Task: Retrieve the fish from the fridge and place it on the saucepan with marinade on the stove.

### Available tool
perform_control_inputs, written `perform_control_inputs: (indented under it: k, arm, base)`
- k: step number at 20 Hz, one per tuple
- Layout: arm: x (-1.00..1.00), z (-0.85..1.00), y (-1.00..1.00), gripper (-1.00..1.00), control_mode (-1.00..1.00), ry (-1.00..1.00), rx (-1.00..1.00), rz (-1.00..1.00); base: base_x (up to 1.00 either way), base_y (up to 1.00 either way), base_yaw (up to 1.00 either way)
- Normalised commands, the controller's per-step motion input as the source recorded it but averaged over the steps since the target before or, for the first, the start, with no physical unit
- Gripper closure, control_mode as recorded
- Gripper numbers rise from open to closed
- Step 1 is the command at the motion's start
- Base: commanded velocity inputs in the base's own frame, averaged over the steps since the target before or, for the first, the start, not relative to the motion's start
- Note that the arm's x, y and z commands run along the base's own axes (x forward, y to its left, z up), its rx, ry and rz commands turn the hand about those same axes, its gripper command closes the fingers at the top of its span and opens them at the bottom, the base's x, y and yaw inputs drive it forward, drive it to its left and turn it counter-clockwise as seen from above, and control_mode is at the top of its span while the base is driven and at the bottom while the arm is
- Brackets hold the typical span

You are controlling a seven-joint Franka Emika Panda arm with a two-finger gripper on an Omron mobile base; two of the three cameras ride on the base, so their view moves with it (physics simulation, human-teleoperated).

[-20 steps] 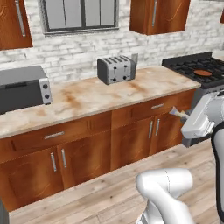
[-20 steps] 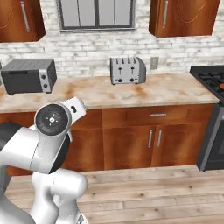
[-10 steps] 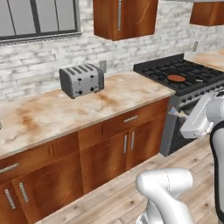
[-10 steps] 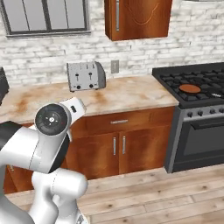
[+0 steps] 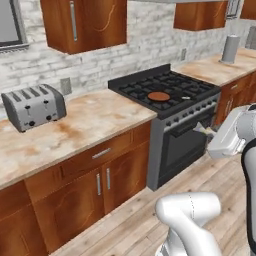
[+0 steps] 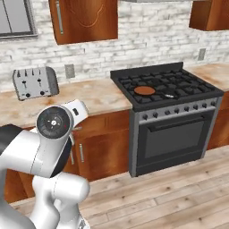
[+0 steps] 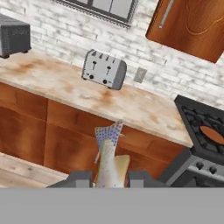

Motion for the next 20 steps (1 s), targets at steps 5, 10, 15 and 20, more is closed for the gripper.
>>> perform_control_inputs:
  k: [5, 10, 15, 20]
  arm:
    - [0.0, 0.0, 0.0, 1.0, 1.0, 0.0, 0.0, 0.0]
    - [0.0, 0.0, 0.0, 1.0, 1.0, 0.0, 0.0, 0.0]
    - [0.0, 0.0, 0.0, 1.0, 1.0, 0.0, 0.0, 0.0]
    - [0.0, 0.0, 0.0, 1.0, 1.0, 0.0, 0.0, 0.0]
  base:
    - [0.47, -0.73, -0.22]
    - [0.41, -0.8, -0.19]
    - [0.51, -0.62, -0.08]
    - [0.47, -0.17, 0.08]
